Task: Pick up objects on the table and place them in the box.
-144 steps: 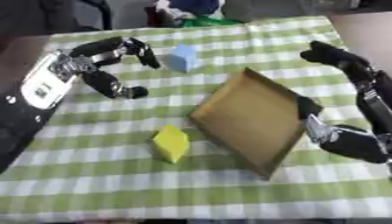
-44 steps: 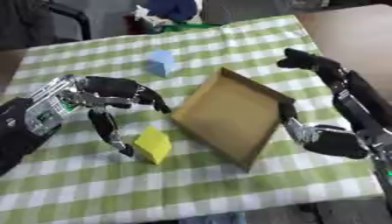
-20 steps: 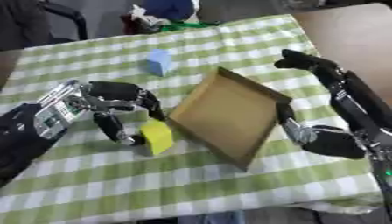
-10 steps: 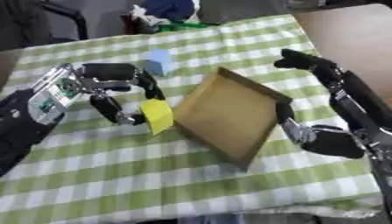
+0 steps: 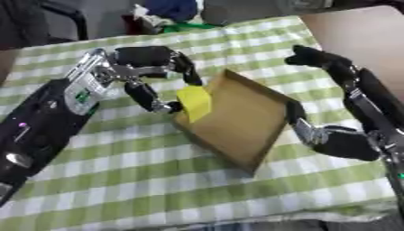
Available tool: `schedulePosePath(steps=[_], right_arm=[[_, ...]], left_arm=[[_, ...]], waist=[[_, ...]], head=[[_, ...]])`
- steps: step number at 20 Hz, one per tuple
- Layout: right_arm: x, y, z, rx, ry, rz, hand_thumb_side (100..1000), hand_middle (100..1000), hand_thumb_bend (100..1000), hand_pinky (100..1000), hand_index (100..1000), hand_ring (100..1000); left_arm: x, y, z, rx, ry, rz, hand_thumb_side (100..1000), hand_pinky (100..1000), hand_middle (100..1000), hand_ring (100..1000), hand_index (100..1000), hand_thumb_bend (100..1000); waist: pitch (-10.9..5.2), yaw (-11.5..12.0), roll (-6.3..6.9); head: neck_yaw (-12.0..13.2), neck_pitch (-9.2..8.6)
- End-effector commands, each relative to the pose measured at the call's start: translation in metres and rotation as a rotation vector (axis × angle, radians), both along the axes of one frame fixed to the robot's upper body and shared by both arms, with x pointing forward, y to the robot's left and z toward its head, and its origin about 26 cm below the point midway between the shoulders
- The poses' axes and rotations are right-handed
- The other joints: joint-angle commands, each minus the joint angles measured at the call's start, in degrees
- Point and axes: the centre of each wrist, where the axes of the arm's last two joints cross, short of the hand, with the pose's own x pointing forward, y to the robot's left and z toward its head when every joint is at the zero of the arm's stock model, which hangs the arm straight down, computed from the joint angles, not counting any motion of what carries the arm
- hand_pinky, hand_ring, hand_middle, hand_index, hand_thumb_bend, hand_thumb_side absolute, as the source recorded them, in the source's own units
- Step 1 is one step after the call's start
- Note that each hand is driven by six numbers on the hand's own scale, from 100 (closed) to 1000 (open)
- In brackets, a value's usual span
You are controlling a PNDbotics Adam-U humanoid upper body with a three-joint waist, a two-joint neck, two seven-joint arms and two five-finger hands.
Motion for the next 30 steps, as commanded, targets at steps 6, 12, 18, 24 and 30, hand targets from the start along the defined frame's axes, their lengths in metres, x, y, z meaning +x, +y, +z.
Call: schedulePosePath(steps=[6, 12, 18, 24, 30], right_arm=[[-0.001, 0.002, 0.013, -0.017, -0.042, 0.031, 458, 831, 100, 903, 1000, 872], [-0.001, 0.002, 0.013, -0.018, -0.043, 0.031, 457, 831, 100, 903, 1000, 872], [-0.001, 0.002, 0.012, -0.020, -0.040, 0.025, 456, 832, 100, 903, 1000, 872], [-0.001, 0.000, 0.012, -0.003, -0.036, 0.017, 454, 831, 100, 903, 1000, 872], [-0.002, -0.003, 0.012, 0.004, -0.047, -0.007, 441, 860, 100, 922, 1000, 926]], left_arm=[[-0.010, -0.052, -0.010, 0.319, -0.132, -0.305, 192, 766, 672, 694, 815, 373], [-0.009, -0.052, -0.017, 0.327, -0.197, -0.251, 354, 792, 737, 713, 903, 620], [-0.001, -0.038, -0.010, 0.324, -0.275, -0.195, 412, 803, 740, 715, 898, 668], [0.016, -0.006, 0.016, 0.293, -0.313, -0.113, 455, 799, 730, 710, 889, 678], [0.034, 0.038, 0.028, 0.276, -0.271, 0.126, 477, 800, 730, 708, 888, 698]], waist=[[-0.38, -1.2, -0.58], [-0.21, -1.2, -0.72], [-0.17, -1.0, -0.88], [-0.34, -0.7, -0.83], [-0.37, -0.7, -0.95]], head=[[1.0, -0.61], [1.0, -0.87], [1.0, -1.02], [0.8, -1.09], [0.7, -1.38]])
